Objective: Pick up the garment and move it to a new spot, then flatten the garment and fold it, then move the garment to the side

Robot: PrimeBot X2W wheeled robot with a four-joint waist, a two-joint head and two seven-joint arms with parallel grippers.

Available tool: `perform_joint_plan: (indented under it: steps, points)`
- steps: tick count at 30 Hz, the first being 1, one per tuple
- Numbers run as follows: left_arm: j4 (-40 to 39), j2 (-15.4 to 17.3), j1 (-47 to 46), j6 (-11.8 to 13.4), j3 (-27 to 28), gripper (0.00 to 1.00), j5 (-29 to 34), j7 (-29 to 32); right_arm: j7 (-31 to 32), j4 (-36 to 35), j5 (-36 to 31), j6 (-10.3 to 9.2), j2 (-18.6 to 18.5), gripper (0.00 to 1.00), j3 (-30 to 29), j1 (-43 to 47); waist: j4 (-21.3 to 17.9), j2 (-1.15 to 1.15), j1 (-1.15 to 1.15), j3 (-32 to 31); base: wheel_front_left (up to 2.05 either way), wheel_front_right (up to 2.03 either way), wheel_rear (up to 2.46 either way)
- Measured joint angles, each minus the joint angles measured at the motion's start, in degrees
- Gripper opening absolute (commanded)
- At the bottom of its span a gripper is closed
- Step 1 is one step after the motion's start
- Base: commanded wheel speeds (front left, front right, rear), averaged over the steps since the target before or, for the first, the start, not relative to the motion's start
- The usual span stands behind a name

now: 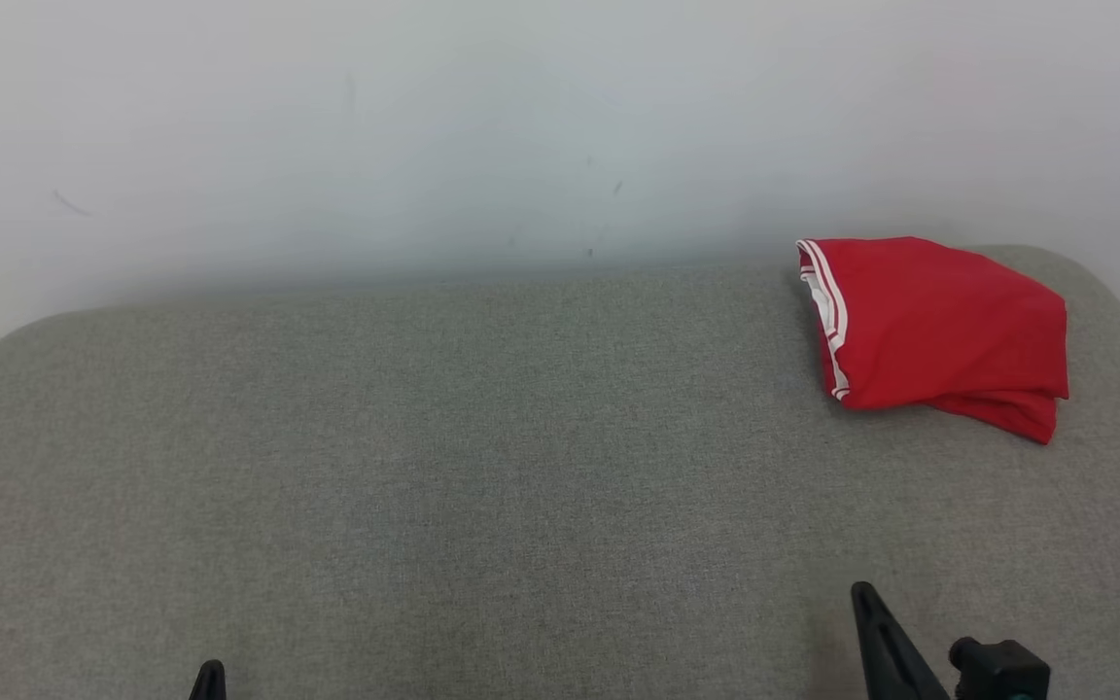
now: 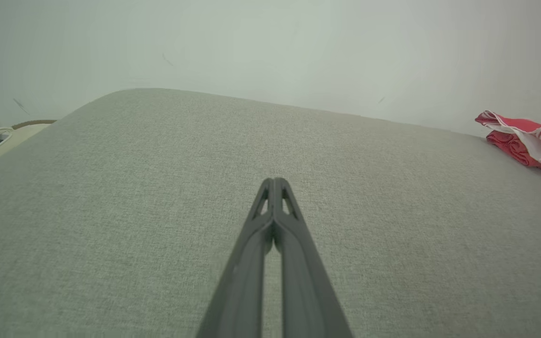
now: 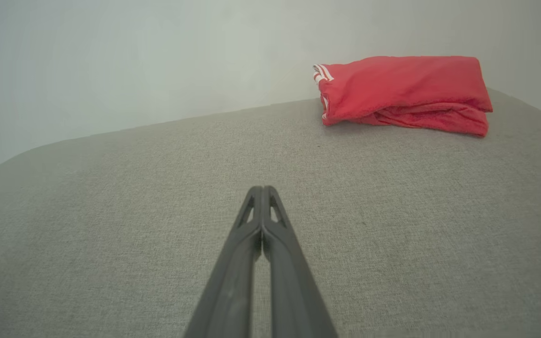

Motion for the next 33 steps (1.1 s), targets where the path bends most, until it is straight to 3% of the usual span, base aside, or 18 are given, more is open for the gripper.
perform_joint_plan:
  steps: [16,33]
  points:
    - [0.68,0.03,-0.97,-0.59,-4.5,0.0,-18.26,-0.25,7.32,1.74,18.47,0.0,-0.98,0.0,-6.02,-1.69,0.02,0.0,0.0,0.37,0.0,0.0,0.0]
    - [1.4,0.12,-2.69,-1.51,-8.06,0.0,-34.46,-0.34,14.52,3.25,33.87,0.0,-1.55,0.0,-12.38,-4.05,0.04,0.0,0.01,0.76,0.0,0.0,0.0]
